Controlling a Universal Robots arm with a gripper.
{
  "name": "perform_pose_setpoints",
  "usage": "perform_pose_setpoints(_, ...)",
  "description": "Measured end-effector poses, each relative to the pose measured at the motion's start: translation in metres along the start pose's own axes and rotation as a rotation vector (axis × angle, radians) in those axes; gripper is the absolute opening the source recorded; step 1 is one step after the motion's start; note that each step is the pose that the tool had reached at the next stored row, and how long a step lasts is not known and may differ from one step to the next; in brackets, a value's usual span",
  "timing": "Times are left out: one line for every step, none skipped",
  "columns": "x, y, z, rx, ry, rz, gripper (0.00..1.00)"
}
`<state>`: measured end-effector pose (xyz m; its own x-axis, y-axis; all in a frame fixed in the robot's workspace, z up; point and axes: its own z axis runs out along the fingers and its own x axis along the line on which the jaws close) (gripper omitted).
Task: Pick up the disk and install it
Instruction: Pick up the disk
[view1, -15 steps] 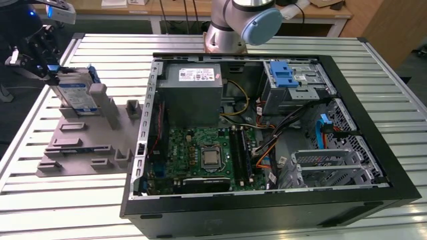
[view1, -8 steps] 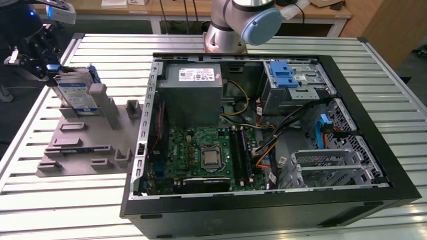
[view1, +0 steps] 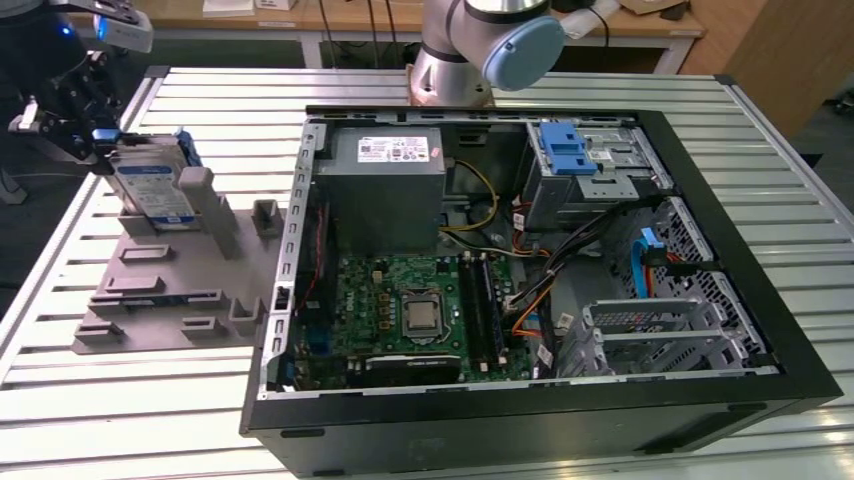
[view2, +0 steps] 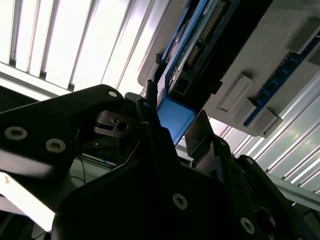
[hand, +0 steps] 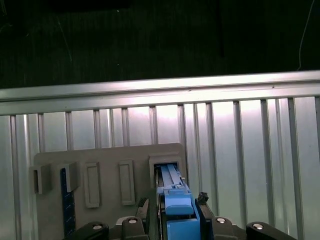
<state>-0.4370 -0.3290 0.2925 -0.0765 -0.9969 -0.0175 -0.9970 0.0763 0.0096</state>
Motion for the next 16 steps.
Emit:
perform_pose_setpoints(0.0, 0.0, 0.0003, -0.0013, 0.0001, 0.0, 0.49)
perform_pose_setpoints(0.0, 0.0, 0.0006, -0.0022, 0.0001, 0.0, 0.49)
perform_pose_setpoints(0.0, 0.0, 0.0009, -0.0027, 0.0001, 0.0, 0.49)
perform_pose_setpoints(0.0, 0.0, 0.001, -0.0032, 0.0003, 0.0, 0.49)
perform_pose_setpoints(0.0001, 0.0, 0.0011, -0.0032, 0.0003, 0.0, 0.49)
perform_pose_setpoints(0.0, 0.0, 0.0012, -0.0032, 0.0003, 0.0, 0.49)
perform_pose_setpoints(0.0, -0.0002, 0.0014, -0.003, 0.0001, 0.0, 0.49)
perform_pose_setpoints(0.0, -0.0006, 0.0015, -0.0029, 0.0001, 0.0, 0.49)
perform_pose_setpoints(0.0, -0.001, 0.0015, -0.003, 0.0001, 0.0, 0.49)
perform_pose_setpoints(-0.0001, -0.0012, 0.0016, -0.0031, 0.0001, 0.0, 0.49)
perform_pose_setpoints(-0.0001, -0.0013, 0.0016, -0.0031, 0.0001, 0.0, 0.49)
perform_pose_setpoints(-0.0001, -0.0014, 0.0016, -0.0032, 0.0001, 0.0, 0.49)
perform_pose_setpoints(-0.0001, -0.0014, 0.0016, -0.0033, 0.0002, 0.0, 0.49)
perform_pose_setpoints(-0.0001, -0.0015, 0.0016, -0.0033, 0.0002, 0.0, 0.49)
perform_pose_setpoints(-0.0001, -0.0015, 0.0016, -0.0033, 0.0002, 0.0, 0.49)
perform_pose_setpoints(-0.0001, -0.0015, 0.0016, -0.0033, 0.0001, 0.0, 0.49)
